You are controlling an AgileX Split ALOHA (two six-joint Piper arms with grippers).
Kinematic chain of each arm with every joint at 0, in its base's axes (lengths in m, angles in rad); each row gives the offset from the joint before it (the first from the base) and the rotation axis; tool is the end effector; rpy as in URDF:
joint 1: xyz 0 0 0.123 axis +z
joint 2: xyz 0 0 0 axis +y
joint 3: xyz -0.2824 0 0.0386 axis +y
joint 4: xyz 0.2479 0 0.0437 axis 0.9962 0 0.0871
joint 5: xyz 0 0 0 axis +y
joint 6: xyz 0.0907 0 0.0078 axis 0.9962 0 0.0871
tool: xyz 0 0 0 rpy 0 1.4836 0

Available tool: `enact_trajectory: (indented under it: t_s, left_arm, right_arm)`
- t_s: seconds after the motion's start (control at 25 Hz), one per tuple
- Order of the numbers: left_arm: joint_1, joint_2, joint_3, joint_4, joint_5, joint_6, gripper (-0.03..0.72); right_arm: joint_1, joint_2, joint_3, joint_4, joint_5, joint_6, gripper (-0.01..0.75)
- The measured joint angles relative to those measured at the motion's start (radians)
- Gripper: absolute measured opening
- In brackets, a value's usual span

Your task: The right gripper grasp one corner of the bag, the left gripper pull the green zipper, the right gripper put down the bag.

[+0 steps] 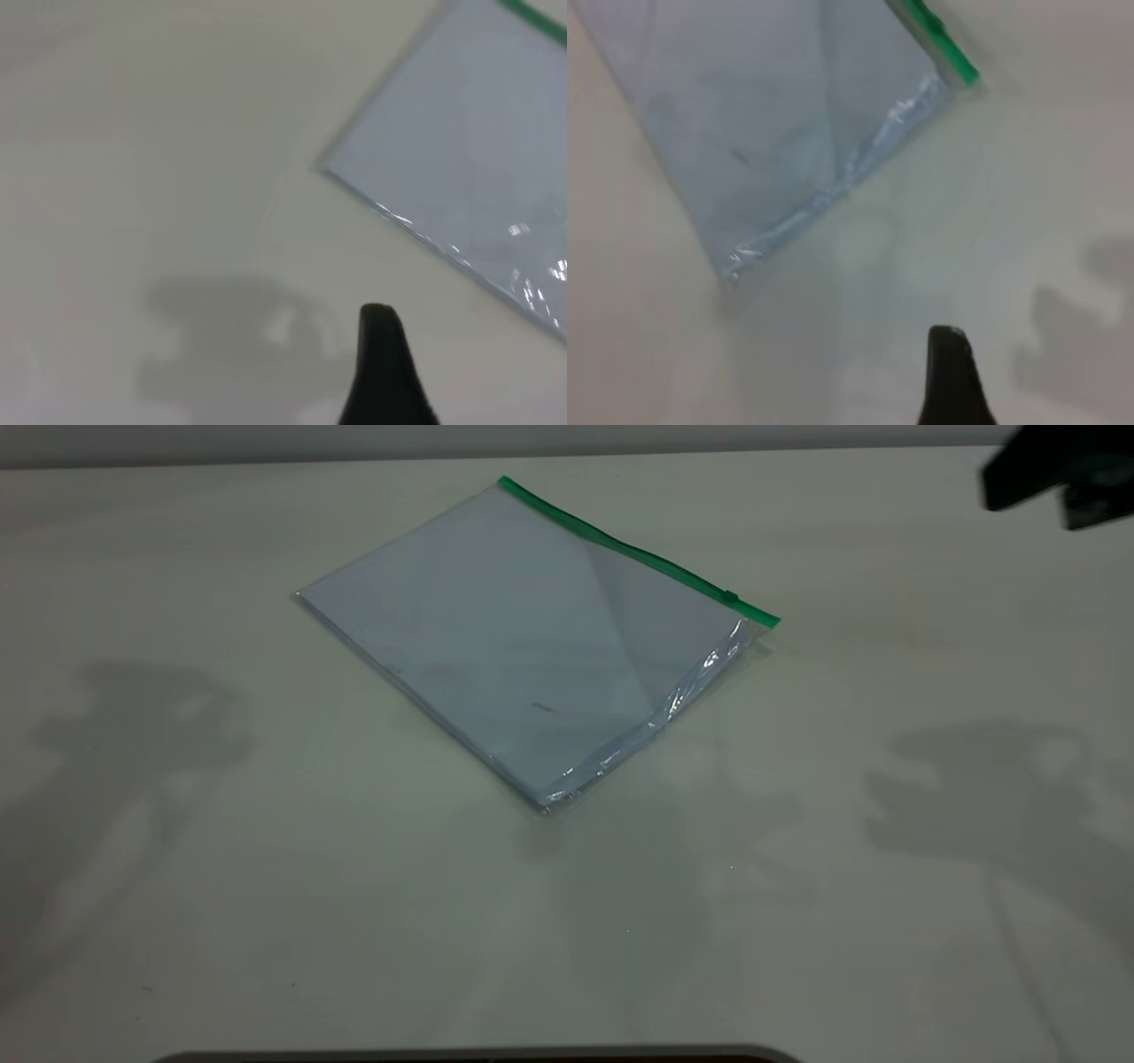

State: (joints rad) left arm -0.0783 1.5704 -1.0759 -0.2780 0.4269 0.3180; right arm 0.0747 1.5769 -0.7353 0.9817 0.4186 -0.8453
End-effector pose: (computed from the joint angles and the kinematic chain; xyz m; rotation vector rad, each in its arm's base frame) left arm 0.3372 -0.0369 0.2600 0.2231 2.3778 -0.1429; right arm 0.2814 0.0520 0.1775 -0.1066 2.5552 0.5066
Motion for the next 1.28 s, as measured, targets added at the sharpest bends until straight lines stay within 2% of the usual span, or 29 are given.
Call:
enact_trajectory:
  t_s: [0.24, 0.36, 0.48, 0.76, 0.92, 1.08, 1.28]
  left_arm:
    - [-0.067, 0.194, -0.11, -0.059, 0.047, 0.228, 0.567]
    - [-0.072, 0.276, -0.195, -0.061, 0.139, 0.207, 0.567]
    - [-0.072, 0.332, -0.258, -0.061, 0.198, 0.165, 0.567]
    - [-0.072, 0.363, -0.296, -0.066, 0.213, 0.154, 0.567]
    - [-0.072, 0.364, -0.296, -0.104, 0.21, 0.153, 0.567]
    - [-0.072, 0.364, -0.296, -0.109, 0.208, 0.151, 0.567]
    - [-0.072, 0.364, -0.296, -0.126, 0.207, 0.151, 0.567]
  right_arm:
    - [0.091, 0.21, -0.117, 0.226, 0.039, -0.221, 0.543]
    - [0.094, 0.319, -0.179, 0.327, 0.097, -0.319, 0.543]
    - [0.094, 0.421, -0.232, 0.397, 0.109, -0.399, 0.543]
    - [0.093, 0.585, -0.312, 0.459, 0.106, -0.468, 0.543]
    - [0.061, 0.669, -0.38, 0.47, 0.149, -0.472, 0.543]
    - [-0.002, 0.764, -0.454, 0.485, 0.244, -0.495, 0.543]
    - [-0.038, 0.846, -0.51, 0.539, 0.262, -0.623, 0.543]
